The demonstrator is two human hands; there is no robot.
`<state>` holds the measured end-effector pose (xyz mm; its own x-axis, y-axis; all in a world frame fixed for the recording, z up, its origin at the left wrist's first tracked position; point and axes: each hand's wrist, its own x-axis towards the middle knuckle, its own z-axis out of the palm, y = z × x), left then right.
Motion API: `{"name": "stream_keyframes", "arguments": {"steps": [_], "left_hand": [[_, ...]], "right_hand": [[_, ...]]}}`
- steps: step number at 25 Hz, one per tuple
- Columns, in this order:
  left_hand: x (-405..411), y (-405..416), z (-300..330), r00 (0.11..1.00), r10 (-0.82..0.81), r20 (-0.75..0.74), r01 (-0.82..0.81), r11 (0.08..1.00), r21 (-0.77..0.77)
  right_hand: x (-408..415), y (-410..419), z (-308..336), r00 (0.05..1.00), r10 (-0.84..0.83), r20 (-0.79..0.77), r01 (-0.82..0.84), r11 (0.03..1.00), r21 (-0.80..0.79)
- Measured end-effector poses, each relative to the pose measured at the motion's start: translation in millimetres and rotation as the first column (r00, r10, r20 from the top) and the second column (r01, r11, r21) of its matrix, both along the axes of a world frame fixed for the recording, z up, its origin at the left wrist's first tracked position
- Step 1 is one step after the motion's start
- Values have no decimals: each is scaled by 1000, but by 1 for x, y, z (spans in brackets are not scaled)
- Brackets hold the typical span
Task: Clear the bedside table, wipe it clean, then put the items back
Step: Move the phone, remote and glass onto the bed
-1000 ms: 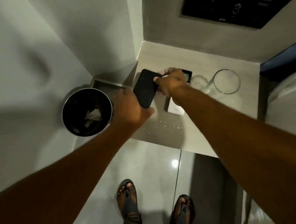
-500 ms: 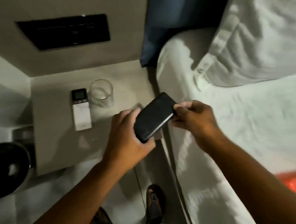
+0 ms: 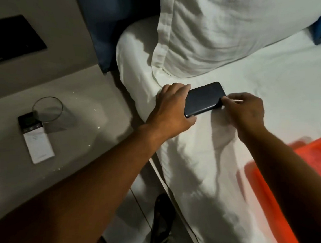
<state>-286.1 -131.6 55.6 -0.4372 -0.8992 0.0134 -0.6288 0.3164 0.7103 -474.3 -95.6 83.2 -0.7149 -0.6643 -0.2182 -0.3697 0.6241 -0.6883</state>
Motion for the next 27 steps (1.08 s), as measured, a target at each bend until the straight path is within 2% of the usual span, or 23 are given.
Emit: {"name": "stream_keyframes", "arguments": {"steps": [2, 3, 4, 6, 8, 9, 11, 12, 15, 20, 24, 27], "left_hand": [[32, 20, -2, 990, 87, -110, -89, 996, -7], [56, 33, -7, 975, 162, -151, -166, 986, -14], [84, 48, -14, 955, 248, -160, -254, 967, -21], [155, 75, -33, 884, 461, -73, -461, 887, 18], [230, 91, -65, 717, 693, 71, -697, 713, 79], [261, 94, -82, 610, 776, 158, -792, 605, 86], [307, 94, -111, 430, 844, 322, -900, 430, 74], [318, 90, -122, 390, 844, 367, -919, 382, 99], [325, 74, -145, 360, 856, 371, -932, 310, 189], [330, 56, -159, 397, 864, 310, -917, 361, 170], [339, 74, -160, 422, 868, 261, -899, 366, 240], [333, 117, -140, 456, 854, 251, -884, 404, 234]], "right_hand": [[36, 10, 11, 964, 108, -244, -136, 986, -101], [66, 15, 11, 951, 151, -270, -205, 961, -185], [100, 18, 5, 953, 204, -223, -257, 935, -244], [184, 18, -24, 928, 372, 30, -352, 900, -257], [269, 12, -57, 806, 497, 322, -459, 868, -191], [302, 5, -74, 751, 517, 411, -509, 849, -139], [360, -12, -108, 697, 497, 516, -572, 820, -19], [381, -21, -124, 697, 472, 540, -583, 812, 43], [424, -37, -161, 718, 466, 517, -624, 759, 183], [438, -58, -191, 737, 474, 483, -618, 761, 196], [445, -56, -200, 722, 381, 578, -571, 800, 186], [433, -18, -185, 656, 336, 676, -599, 777, 196]]}}
